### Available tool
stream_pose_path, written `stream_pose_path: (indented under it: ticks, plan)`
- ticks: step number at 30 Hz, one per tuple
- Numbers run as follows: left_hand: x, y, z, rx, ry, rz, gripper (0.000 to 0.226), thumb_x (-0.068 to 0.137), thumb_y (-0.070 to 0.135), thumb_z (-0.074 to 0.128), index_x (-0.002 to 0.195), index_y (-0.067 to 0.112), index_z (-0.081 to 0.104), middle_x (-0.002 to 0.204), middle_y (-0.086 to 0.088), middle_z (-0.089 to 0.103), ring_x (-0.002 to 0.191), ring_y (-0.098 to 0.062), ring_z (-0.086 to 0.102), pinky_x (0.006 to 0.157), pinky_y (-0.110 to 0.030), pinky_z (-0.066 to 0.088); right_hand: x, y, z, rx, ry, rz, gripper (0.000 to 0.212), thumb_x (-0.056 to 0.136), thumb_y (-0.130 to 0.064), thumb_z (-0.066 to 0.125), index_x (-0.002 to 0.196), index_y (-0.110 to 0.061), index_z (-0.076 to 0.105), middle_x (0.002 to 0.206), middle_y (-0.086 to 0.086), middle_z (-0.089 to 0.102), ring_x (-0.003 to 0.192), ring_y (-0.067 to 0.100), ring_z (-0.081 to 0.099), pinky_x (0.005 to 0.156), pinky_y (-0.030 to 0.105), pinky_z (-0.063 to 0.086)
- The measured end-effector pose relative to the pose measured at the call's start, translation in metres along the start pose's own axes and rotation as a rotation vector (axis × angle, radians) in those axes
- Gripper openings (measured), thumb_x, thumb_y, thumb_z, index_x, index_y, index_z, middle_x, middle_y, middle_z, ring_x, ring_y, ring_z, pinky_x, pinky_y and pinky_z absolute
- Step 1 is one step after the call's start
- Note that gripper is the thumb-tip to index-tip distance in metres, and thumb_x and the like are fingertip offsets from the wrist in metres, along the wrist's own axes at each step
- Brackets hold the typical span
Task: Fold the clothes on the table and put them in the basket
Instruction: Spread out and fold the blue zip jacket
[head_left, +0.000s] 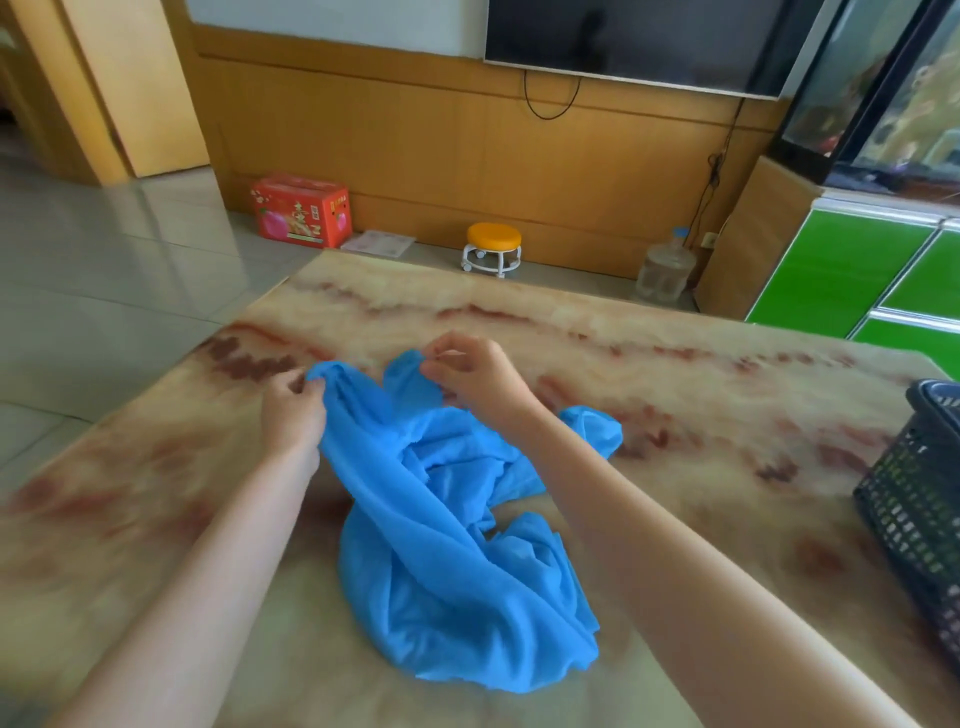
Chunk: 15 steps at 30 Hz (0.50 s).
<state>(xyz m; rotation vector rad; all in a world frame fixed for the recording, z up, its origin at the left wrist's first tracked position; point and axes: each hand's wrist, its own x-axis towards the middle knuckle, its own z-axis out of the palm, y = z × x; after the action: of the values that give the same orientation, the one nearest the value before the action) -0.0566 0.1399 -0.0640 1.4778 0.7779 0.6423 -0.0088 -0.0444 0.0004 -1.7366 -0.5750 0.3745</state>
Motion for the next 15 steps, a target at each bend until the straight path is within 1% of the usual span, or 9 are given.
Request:
stream_pose_path:
  ticks: [1, 3, 5, 6, 8, 10, 13, 14, 15]
  plan:
    - [0.005, -0.008, -0.008, 0.045, -0.027, -0.039, 0.027, 0.084, -0.001, 0.048, 0.107, 0.007, 0.058, 0.097, -0.007, 0.058, 0.094, -0.022, 0.054, 0.077, -0.033, 0.044, 0.003, 0.002, 0.012, -0.097, -0.111, -0.010, 0.011, 0.092, 0.002, 0.056, 0.096, -0.006, 0.063, 0.088, 0.009, 0.064, 0.079, 0.014, 0.058, 0.066, 0.021, 0.049]
    - [0.011, -0.023, -0.022, 0.240, -0.051, -0.048, 0.051, 0.074, 0.008, 0.052, 0.125, 0.010, 0.051, 0.120, -0.011, 0.057, 0.112, -0.029, 0.055, 0.097, -0.043, 0.045, 0.007, 0.010, 0.024, -0.246, -0.257, -0.035, 0.028, 0.090, 0.005, 0.056, 0.117, 0.001, 0.062, 0.113, 0.013, 0.065, 0.098, 0.013, 0.058, 0.075, 0.010, 0.046]
    - [0.001, -0.025, -0.027, 0.423, -0.017, 0.064, 0.052, 0.079, 0.005, 0.051, 0.131, 0.012, 0.051, 0.128, -0.014, 0.055, 0.121, -0.032, 0.050, 0.106, -0.045, 0.037, 0.006, 0.020, 0.017, -0.296, -0.181, -0.042, 0.033, 0.088, 0.007, 0.057, 0.120, 0.000, 0.063, 0.120, 0.011, 0.065, 0.101, 0.010, 0.058, 0.070, 0.004, 0.043]
    - [-0.010, -0.021, -0.024, 0.430, -0.032, 0.138, 0.049, 0.083, -0.002, 0.047, 0.129, 0.011, 0.053, 0.129, -0.014, 0.055, 0.123, -0.031, 0.049, 0.108, -0.042, 0.034, 0.006, 0.027, 0.008, -0.304, -0.078, -0.030, 0.032, 0.087, 0.006, 0.058, 0.117, -0.002, 0.065, 0.116, 0.010, 0.067, 0.101, 0.010, 0.060, 0.071, 0.005, 0.045]
    - [-0.030, -0.011, -0.015, 0.395, -0.171, 0.312, 0.041, 0.086, -0.006, 0.047, 0.122, 0.009, 0.059, 0.127, -0.010, 0.058, 0.122, -0.027, 0.050, 0.107, -0.031, 0.033, 0.005, 0.051, -0.020, -0.391, 0.080, 0.041, 0.033, 0.084, -0.002, 0.065, 0.117, -0.007, 0.066, 0.114, 0.008, 0.068, 0.107, 0.016, 0.062, 0.088, 0.023, 0.051]
    - [-0.044, -0.013, 0.000, 0.412, -0.355, 0.443, 0.033, 0.088, 0.000, 0.053, 0.118, 0.010, 0.062, 0.125, -0.005, 0.060, 0.122, -0.020, 0.051, 0.103, -0.024, 0.032, -0.003, 0.073, -0.047, -0.604, 0.080, 0.213, 0.047, 0.084, -0.022, 0.071, 0.128, -0.014, 0.058, 0.122, 0.005, 0.063, 0.117, 0.023, 0.058, 0.097, 0.036, 0.046]
    - [-0.052, -0.027, 0.018, 0.639, -0.576, 0.436, 0.038, 0.091, 0.020, 0.060, 0.129, 0.019, 0.056, 0.137, -0.002, 0.052, 0.129, -0.016, 0.044, 0.109, -0.031, 0.029, -0.024, 0.101, -0.071, -0.879, 0.028, 0.416, 0.069, 0.083, -0.043, 0.068, 0.142, -0.022, 0.039, 0.139, 0.002, 0.048, 0.139, 0.024, 0.030, 0.114, 0.040, 0.019]
    - [-0.055, -0.033, 0.022, 0.749, -0.624, 0.396, 0.045, 0.092, 0.027, 0.058, 0.136, 0.021, 0.049, 0.144, -0.002, 0.044, 0.135, -0.017, 0.038, 0.112, -0.037, 0.026, -0.030, 0.107, -0.074, -0.933, 0.021, 0.409, 0.065, 0.083, -0.044, 0.067, 0.140, -0.023, 0.042, 0.139, 0.002, 0.048, 0.141, 0.023, 0.026, 0.116, 0.041, 0.009]
    - [-0.057, -0.038, 0.024, 0.870, -0.646, 0.366, 0.052, 0.093, 0.032, 0.056, 0.142, 0.024, 0.040, 0.151, -0.002, 0.034, 0.139, -0.017, 0.030, 0.114, -0.043, 0.022, -0.034, 0.112, -0.077, -0.966, 0.041, 0.382, 0.057, 0.083, -0.042, 0.067, 0.134, -0.023, 0.049, 0.132, 0.002, 0.053, 0.138, 0.021, 0.031, 0.115, 0.039, 0.003]
